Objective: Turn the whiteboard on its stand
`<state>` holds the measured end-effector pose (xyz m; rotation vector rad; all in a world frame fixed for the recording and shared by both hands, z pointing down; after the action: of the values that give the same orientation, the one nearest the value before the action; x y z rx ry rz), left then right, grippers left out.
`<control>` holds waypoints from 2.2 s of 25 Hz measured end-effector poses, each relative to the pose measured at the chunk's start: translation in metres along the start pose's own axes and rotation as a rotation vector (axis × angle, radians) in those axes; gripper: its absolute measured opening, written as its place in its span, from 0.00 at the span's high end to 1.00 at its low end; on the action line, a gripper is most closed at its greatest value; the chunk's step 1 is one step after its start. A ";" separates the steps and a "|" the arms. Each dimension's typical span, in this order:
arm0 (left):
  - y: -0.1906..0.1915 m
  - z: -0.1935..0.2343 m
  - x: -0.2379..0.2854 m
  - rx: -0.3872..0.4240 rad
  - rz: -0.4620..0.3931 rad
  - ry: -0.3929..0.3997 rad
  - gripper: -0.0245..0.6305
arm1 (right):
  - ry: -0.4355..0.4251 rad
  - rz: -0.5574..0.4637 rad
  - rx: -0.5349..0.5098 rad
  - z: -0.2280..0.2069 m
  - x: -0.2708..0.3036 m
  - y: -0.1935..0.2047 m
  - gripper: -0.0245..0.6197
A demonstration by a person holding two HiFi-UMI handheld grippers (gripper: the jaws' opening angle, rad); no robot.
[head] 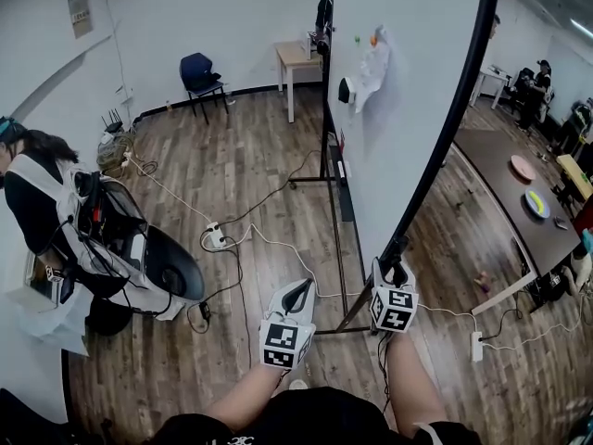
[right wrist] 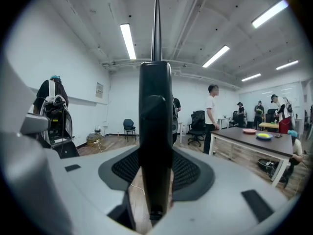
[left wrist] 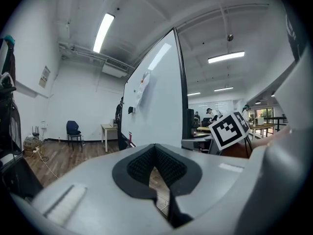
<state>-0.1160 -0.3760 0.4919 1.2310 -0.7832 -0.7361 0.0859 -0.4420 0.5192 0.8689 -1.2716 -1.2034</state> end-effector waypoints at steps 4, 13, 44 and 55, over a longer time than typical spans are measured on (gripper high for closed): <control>-0.004 -0.013 -0.007 0.011 -0.014 -0.008 0.95 | 0.002 0.003 0.001 -0.003 -0.010 0.002 0.65; 0.005 -0.061 -0.016 0.007 -0.002 -0.018 0.95 | -0.004 0.018 -0.002 -0.018 -0.032 0.009 0.65; 0.033 -0.142 -0.060 0.008 0.031 -0.034 0.95 | 0.023 -0.006 0.011 -0.076 -0.135 0.041 0.65; 0.056 -0.184 -0.075 -0.006 0.058 -0.030 0.95 | 0.036 -0.012 0.006 -0.093 -0.174 0.055 0.65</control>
<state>0.0016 -0.2068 0.5103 1.1898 -0.8375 -0.7110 0.2047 -0.2752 0.5186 0.9001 -1.2430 -1.1888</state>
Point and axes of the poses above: the fingertips, and each gripper's own axes: x forward along the fingers, z to its left, y out of its underside, the point moved 2 cm from there along -x, backward along the fingers, and after that the axes turned 7 degrees about -x, right-handed, at the moved point
